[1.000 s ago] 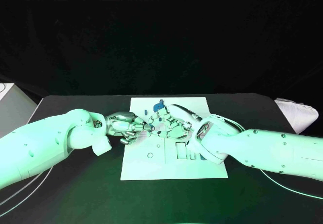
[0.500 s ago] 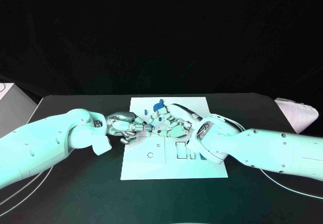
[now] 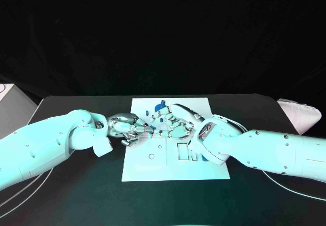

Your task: Assemble the parts on the task board

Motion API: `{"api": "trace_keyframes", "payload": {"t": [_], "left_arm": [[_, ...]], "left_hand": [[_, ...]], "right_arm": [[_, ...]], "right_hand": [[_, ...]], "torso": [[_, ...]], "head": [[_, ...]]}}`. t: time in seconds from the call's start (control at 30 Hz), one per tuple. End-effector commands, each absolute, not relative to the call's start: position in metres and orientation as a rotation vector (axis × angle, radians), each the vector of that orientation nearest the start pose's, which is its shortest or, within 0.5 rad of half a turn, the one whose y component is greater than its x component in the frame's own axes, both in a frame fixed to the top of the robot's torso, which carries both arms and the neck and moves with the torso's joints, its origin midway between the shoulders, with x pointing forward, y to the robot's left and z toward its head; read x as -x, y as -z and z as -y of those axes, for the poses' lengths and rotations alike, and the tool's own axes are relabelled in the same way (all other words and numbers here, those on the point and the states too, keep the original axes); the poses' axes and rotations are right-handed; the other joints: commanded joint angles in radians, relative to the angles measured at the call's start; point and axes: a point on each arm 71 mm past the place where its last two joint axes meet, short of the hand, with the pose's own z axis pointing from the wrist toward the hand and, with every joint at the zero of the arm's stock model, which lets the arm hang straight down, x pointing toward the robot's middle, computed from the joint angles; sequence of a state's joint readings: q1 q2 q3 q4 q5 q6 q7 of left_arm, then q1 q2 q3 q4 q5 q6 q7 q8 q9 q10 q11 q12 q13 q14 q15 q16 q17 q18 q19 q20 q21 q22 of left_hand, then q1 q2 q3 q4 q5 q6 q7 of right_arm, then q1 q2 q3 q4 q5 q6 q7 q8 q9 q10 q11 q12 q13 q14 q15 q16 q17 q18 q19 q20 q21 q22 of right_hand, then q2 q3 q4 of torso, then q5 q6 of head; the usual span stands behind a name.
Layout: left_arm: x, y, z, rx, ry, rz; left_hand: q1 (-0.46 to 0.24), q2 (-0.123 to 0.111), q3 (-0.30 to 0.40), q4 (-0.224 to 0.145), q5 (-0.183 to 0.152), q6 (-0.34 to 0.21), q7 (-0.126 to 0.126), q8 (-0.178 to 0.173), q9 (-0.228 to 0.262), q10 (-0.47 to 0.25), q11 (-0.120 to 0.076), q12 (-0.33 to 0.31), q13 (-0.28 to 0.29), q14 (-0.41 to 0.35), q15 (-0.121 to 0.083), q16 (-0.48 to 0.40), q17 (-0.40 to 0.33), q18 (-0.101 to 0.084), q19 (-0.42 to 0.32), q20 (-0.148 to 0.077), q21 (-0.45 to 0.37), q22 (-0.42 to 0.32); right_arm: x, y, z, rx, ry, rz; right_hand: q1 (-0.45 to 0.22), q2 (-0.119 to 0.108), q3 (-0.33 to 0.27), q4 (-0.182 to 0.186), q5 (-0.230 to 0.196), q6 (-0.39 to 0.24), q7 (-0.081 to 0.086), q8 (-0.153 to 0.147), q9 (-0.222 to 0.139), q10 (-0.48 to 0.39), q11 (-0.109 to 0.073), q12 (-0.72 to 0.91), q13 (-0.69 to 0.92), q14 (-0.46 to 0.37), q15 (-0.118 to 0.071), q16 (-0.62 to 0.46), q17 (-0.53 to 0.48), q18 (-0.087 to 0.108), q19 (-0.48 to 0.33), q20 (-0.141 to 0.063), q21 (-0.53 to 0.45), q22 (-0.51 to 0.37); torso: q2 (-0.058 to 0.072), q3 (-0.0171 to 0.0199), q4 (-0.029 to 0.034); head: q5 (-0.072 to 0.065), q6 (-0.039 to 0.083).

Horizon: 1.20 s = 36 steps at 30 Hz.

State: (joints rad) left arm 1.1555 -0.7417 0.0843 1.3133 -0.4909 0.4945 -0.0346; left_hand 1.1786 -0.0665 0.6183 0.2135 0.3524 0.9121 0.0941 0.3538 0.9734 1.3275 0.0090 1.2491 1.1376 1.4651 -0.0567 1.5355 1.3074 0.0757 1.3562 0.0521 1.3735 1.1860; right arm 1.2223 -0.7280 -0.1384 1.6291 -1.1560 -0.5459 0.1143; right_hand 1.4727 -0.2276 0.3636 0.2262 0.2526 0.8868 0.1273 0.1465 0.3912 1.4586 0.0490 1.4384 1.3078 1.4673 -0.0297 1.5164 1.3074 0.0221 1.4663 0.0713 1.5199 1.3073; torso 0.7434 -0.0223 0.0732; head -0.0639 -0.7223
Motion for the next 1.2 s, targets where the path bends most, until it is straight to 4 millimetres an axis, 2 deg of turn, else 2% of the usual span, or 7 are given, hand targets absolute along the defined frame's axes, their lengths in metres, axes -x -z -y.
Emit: {"api": "trace_keyframes", "payload": {"t": [0.03, 0.4, 0.6, 0.7, 1.03, 1.07, 1.2], "left_arm": [[-0.4935, 0.2026, -0.1808, 0.432, 1.559, -2.350], [-0.4938, 0.2024, -0.1806, 0.435, 1.560, -2.345], [-0.4942, 0.2026, -0.1811, 0.437, 1.557, -2.344], [-0.4943, 0.2028, -0.1813, 0.438, 1.555, -2.345], [-0.4953, 0.2031, -0.1831, 0.446, 1.545, -2.341], [-0.4954, 0.2032, -0.1833, 0.447, 1.544, -2.340], [-0.4959, 0.2031, -0.1838, 0.451, 1.542, -2.335]], "left_hand": [[0.016, 0.005, 0.096, -0.101, 0.004, 0.014, -0.009, 0.005, 0.001, -0.003, 0.000, 0.001, 0.001, 0.081, 0.007, -0.002, 0.203, 0.008, 0.000, 0.007, -0.002, 0.001], [0.016, 0.004, 0.098, -0.102, 0.004, 0.017, -0.010, 0.005, 0.000, -0.004, -0.001, 0.000, 0.000, 0.081, 0.007, -0.003, 0.202, 0.008, 0.000, 0.007, -0.002, 0.000], [0.016, 0.004, 0.099, -0.102, 0.005, 0.017, -0.010, 0.006, -0.001, -0.004, -0.001, 0.000, 0.000, 0.081, 0.007, -0.002, 0.203, 0.008, 0.000, 0.007, -0.002, 0.000], [0.016, 0.003, 0.099, -0.102, 0.005, 0.018, -0.010, 0.006, -0.001, -0.004, -0.001, 0.000, 0.000, 0.081, 0.007, -0.002, 0.203, 0.008, 0.000, 0.007, -0.002, 0.001], [0.016, 0.003, 0.099, -0.102, 0.005, 0.018, -0.010, 0.006, -0.001, -0.004, -0.001, 0.000, -0.001, 0.081, 0.006, -0.002, 0.203, 0.008, 0.000, 0.007, -0.002, 0.000], [0.016, 0.003, 0.099, -0.102, 0.005, 0.018, -0.010, 0.006, -0.001, -0.004, -0.001, 0.000, -0.001, 0.081, 0.006, -0.002, 0.203, 0.008, 0.000, 0.007, -0.002, 0.000], [0.015, 0.003, 0.100, -0.102, 0.005, 0.019, -0.010, 0.006, -0.002, -0.005, -0.001, -0.002, -0.002, 0.080, 0.006, -0.003, 0.202, 0.008, -0.001, 0.007, -0.002, -0.001]], "right_arm": [[-0.4429, 0.1822, 0.1111, 0.101, -1.115, -1.545], [-0.4401, 0.1857, 0.1067, 0.167, -1.113, -1.598], [-0.4401, 0.1848, 0.1068, 0.164, -1.118, -1.585], [-0.4403, 0.1840, 0.1073, 0.158, -1.122, -1.574], [-0.4416, 0.1818, 0.1098, 0.131, -1.122, -1.539], [-0.4419, 0.1818, 0.1102, 0.128, -1.120, -1.537], [-0.4431, 0.1819, 0.1117, 0.118, -1.111, -1.535]], "right_hand": [[0.005, -0.007, 0.008, -0.004, -0.010, -0.001, -0.007, -0.008, -0.003, 0.000, -0.012, 0.002, 0.148, 0.080, -0.011, 0.002, 0.169, -0.010, 0.089, -0.007, 0.003, 0.226], [0.005, -0.015, 0.014, -0.013, -0.029, 0.003, -0.013, -0.012, -0.006, -0.003, -0.020, 0.000, 0.146, 0.081, -0.019, 0.002, 0.171, -0.009, 0.088, -0.015, 0.001, 0.225], [0.000, -0.007, 0.026, -0.015, -0.031, 0.029, -0.018, -0.004, -0.005, 0.000, -0.022, 0.003, 0.148, 0.081, -0.025, 0.001, 0.170, -0.010, 0.088, -0.021, 0.002, 0.226], [-0.005, 0.011, 0.045, -0.017, -0.029, 0.071, -0.021, 0.011, -0.002, 0.005, -0.022, 0.008, 0.152, 0.081, -0.029, 0.001, 0.170, -0.010, 0.089, -0.026, 0.003, 0.227], [-0.020, 0.046, 0.074, -0.025, -0.027, 0.126, -0.033, 0.035, 0.005, 0.009, -0.032, 0.011, 0.156, 0.081, -0.037, 0.001, 0.172, -0.011, 0.090, -0.033, 0.006, 0.230], [-0.021, 0.058, 0.089, -0.032, -0.076, 0.132, -0.036, 0.040, 0.006, 0.009, -0.036, 0.011, 0.155, 0.081, -0.040, 0.000, 0.171, -0.011, 0.090, -0.036, 0.005, 0.230], [-0.025, 0.067, 0.103, -0.038, -0.091, 0.143, -0.039, 0.048, 0.010, 0.010, -0.037, 0.011, 0.156, 0.082, -0.042, 0.001, 0.172, -0.011, 0.090, -0.038, 0.006, 0.230]], "torso": [[0.000, -0.0001, -0.0001], [0.000, 0.0000, 0.0004], [0.000, 0.0002, -0.0001], [0.000, 0.0002, -0.0003], [0.000, 0.0007, 0.0000], [0.000, 0.0007, -0.0002], [0.000, 0.0003, -0.0003]], "head": [[0.000, 0.000], [0.000, -0.002], [0.000, -0.003], [0.001, -0.003], [0.000, -0.004], [0.000, -0.004], [0.000, -0.004]]}}
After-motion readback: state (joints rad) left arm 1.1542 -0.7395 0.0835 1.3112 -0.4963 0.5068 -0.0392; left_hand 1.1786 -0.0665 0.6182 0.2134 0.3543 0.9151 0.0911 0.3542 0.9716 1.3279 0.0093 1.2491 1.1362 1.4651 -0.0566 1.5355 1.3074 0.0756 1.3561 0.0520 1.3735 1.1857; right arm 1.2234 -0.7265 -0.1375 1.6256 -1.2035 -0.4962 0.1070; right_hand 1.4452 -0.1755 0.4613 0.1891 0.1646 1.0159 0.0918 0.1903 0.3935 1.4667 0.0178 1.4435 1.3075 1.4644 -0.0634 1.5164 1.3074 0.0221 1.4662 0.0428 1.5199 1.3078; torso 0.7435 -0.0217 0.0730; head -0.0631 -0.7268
